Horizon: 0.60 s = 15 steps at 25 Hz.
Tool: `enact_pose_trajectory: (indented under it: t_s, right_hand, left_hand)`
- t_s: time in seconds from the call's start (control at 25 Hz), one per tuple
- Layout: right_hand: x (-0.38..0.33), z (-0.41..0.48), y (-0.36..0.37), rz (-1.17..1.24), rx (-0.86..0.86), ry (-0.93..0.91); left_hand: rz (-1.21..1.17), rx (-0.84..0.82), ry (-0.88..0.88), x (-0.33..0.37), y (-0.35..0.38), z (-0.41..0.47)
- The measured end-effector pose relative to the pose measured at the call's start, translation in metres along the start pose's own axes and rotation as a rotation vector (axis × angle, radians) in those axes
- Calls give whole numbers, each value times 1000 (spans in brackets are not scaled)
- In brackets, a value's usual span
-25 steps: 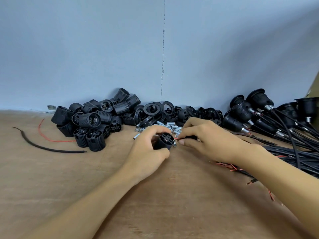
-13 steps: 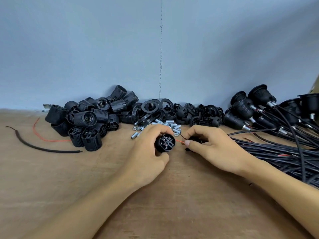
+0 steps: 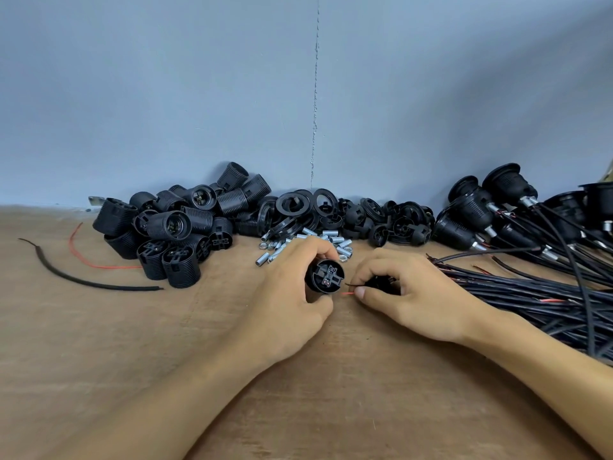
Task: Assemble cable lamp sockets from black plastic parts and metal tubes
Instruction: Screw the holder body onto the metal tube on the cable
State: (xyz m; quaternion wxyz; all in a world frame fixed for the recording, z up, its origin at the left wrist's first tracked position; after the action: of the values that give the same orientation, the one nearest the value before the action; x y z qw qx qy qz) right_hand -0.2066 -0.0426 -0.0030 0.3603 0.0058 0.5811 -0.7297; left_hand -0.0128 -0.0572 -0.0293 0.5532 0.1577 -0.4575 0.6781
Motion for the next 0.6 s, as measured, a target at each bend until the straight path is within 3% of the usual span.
enact_pose_trajectory:
  t_s: [0.36, 0.6]
  right_hand:
    - [-5, -2, 1, 20, -58, -39]
    - [1, 0, -5, 314, -81, 95]
  left_hand:
    - [76, 17, 93, 3, 1, -2]
    - [109, 4, 53, -4, 1, 0]
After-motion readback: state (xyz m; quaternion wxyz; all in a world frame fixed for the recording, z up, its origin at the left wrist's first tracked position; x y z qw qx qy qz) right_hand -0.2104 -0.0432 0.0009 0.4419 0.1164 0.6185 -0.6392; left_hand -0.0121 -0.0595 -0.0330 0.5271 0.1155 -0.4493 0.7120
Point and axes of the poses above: each hand's wrist, its own z-axis towards the middle knuckle, its own y-axis out of the palm, x = y × z, the point moved 2 cm from there along z, towards the middle knuckle, and after that the axes turned 5 degrees about -z, right-handed, at the moved point
